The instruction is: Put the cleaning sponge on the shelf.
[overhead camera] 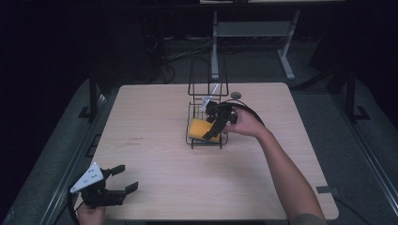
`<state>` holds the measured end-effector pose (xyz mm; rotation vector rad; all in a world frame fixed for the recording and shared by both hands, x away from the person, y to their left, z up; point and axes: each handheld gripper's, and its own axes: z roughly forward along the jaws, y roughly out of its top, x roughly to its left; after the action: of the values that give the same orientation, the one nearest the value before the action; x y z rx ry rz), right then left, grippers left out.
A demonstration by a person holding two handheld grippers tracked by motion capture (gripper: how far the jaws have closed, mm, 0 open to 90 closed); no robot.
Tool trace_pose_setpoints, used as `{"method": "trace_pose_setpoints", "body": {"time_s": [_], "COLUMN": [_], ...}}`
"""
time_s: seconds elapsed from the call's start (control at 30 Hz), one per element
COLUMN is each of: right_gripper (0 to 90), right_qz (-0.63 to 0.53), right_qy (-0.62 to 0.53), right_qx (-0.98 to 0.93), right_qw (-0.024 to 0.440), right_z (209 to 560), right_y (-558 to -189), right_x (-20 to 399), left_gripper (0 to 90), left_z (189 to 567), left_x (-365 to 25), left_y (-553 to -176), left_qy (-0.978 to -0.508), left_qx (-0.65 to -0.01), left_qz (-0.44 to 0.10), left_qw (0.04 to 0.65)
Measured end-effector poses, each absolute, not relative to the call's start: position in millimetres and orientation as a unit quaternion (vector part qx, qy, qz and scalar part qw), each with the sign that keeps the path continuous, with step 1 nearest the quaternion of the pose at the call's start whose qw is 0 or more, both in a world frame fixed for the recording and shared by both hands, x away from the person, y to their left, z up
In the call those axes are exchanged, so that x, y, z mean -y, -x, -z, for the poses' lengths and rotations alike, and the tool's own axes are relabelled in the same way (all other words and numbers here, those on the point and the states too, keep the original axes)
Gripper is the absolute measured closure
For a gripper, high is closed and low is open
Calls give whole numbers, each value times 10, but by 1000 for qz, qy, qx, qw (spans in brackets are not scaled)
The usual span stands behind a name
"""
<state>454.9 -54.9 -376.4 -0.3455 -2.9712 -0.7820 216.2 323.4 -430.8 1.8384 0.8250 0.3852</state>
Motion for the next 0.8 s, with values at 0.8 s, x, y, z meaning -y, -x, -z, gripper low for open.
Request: {"method": "trace_pose_setpoints", "body": {"time_s": [0.8], "right_gripper": [157], "right_qz": [292], "right_qy": [87], "right_qx": [952], "right_qw": [32], "right_z": [3882], "right_y": [-4271], "right_x": [512], "left_gripper": [140], "left_z": [4300], "left_x": [-3230], "left_y": [-2151], "left_qy": [-766], "left_qx": [-341], "left_qz": [-161], "left_qw": [520]}}
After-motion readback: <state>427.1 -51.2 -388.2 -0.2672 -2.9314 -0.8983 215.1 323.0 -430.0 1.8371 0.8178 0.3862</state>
